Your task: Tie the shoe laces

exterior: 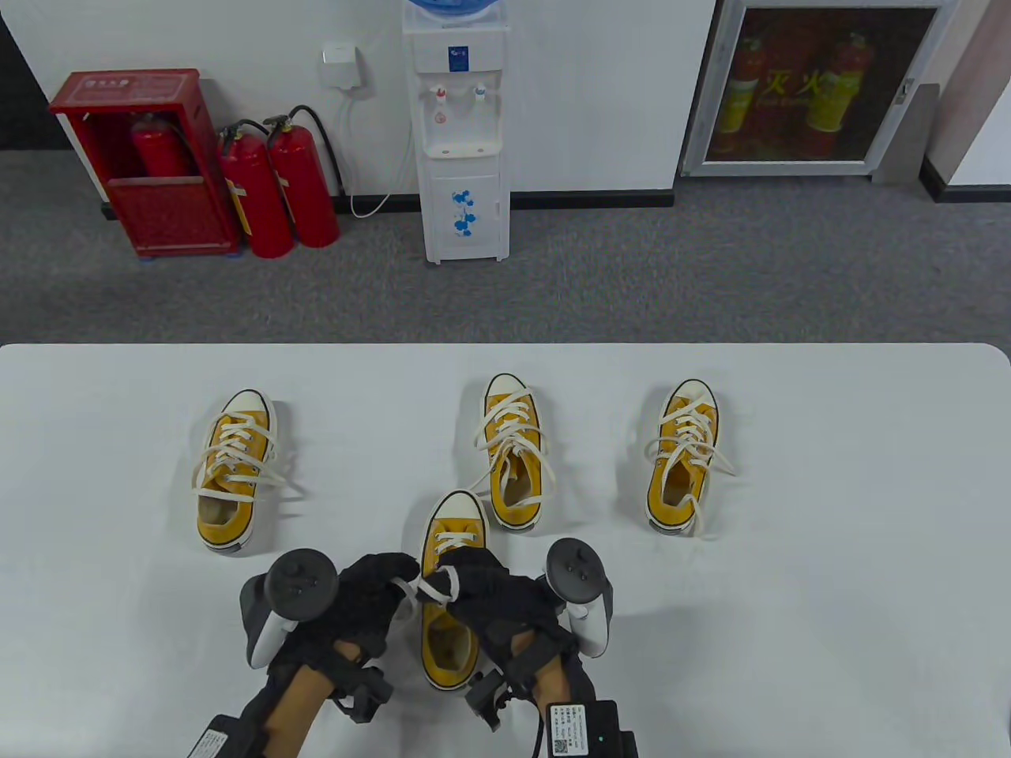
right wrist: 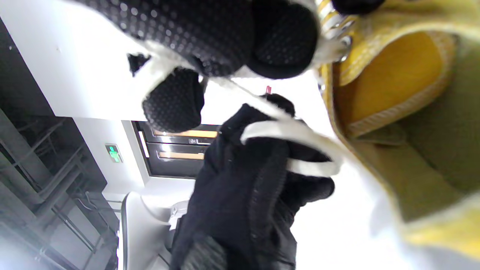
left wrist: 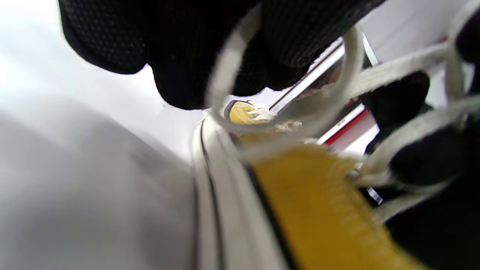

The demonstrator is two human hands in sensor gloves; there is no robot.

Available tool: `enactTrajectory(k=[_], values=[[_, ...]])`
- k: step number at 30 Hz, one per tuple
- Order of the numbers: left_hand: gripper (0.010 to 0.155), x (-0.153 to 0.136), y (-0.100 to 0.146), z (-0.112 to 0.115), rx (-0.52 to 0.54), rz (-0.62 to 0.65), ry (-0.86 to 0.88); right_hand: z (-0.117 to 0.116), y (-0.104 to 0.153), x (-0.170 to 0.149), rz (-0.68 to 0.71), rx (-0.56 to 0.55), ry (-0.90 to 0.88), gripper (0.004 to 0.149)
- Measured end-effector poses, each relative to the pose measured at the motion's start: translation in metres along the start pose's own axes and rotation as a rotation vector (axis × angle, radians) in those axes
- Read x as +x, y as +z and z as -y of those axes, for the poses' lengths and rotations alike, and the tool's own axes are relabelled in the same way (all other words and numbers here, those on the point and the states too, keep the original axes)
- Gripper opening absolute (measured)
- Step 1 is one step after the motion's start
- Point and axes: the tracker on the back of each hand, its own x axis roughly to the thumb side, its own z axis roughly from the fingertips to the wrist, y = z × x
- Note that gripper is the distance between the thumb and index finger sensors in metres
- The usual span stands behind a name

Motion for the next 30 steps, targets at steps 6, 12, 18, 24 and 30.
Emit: enactTrajectory(k=[6,12,18,24,30], values=[[0.043,0.003,0.003,0.008,-0.038,0.031,-0.260,0.001,0.001,0.000,0.009,-0.011,-0.018,0.043],[0.042,0.005,0.006,0.012,-0.044,0.049,-0.459,0.002,0.001,0.000,0.025,-0.020,-0.027,0.043],[0.043,0.006,0.005,0.012,-0.057,0.033,-0.490,0.001,0.001,0.001,0.050,-0.039,-0.016,0.044],[0.044,0.002,0.006,0.010,-0.041,0.008,-0.476,0.003,0.005,0.006,0.076,-0.127,0.046,0.043],[0.045,-0.001,0.007,0.006,-0.022,-0.011,-0.489,0.004,0.008,0.009,0.094,-0.195,0.116,0.040]])
